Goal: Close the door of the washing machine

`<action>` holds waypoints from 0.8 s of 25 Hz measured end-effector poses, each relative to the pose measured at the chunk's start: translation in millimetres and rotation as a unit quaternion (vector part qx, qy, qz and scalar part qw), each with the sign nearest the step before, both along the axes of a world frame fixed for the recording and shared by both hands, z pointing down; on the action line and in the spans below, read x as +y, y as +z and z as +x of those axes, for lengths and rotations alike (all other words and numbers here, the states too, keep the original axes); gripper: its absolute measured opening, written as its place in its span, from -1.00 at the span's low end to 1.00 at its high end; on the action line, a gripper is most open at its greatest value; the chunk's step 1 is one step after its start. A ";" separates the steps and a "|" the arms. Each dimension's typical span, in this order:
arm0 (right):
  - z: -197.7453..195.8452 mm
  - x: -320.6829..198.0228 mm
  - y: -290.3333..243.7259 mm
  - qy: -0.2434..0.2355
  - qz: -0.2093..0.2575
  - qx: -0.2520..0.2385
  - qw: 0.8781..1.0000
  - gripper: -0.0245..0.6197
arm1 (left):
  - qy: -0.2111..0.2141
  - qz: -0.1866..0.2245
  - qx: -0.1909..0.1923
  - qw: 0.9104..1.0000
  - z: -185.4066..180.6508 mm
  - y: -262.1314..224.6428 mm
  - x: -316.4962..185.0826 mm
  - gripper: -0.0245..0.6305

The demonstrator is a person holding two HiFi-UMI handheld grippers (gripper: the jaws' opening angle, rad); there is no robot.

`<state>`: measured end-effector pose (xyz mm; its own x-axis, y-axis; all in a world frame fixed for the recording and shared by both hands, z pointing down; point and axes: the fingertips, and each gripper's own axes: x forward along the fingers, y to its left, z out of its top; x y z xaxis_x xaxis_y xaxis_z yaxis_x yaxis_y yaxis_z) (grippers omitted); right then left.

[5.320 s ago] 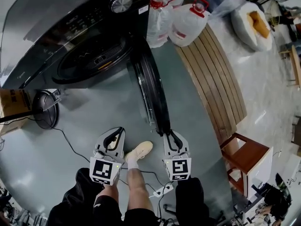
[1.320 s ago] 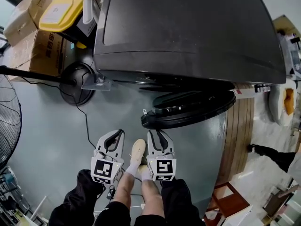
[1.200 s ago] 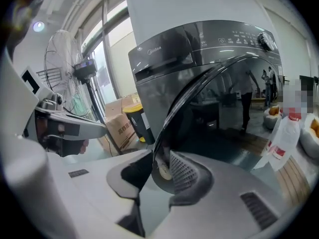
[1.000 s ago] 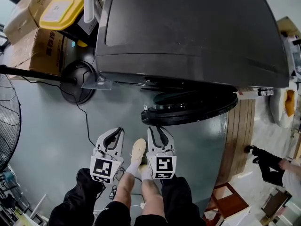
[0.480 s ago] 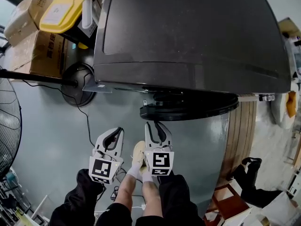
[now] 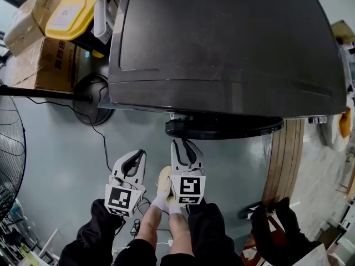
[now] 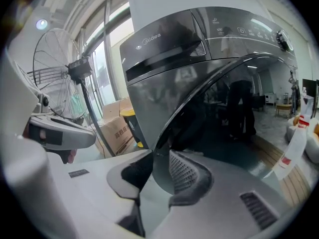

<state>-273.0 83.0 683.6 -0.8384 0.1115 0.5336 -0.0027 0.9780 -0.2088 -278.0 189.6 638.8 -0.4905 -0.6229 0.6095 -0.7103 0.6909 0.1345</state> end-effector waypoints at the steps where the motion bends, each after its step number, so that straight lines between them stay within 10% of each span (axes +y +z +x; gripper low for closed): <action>1: -3.1 -0.6 -1.1 0.001 0.001 -0.001 1.000 -0.56 | -0.001 0.002 0.001 1.000 -0.9 0.7 0.1 -0.83; 20: -32.2 -11.3 -0.7 0.025 0.017 0.002 1.000 -0.73 | -0.010 -0.004 0.005 1.000 -16.7 7.7 11.3 -0.83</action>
<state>-305.3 71.7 682.9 -0.8402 0.0506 0.5398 -0.0531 0.9832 -0.1748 -294.7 200.9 646.5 -0.4960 -0.6088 0.6191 -0.6951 0.7057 0.1372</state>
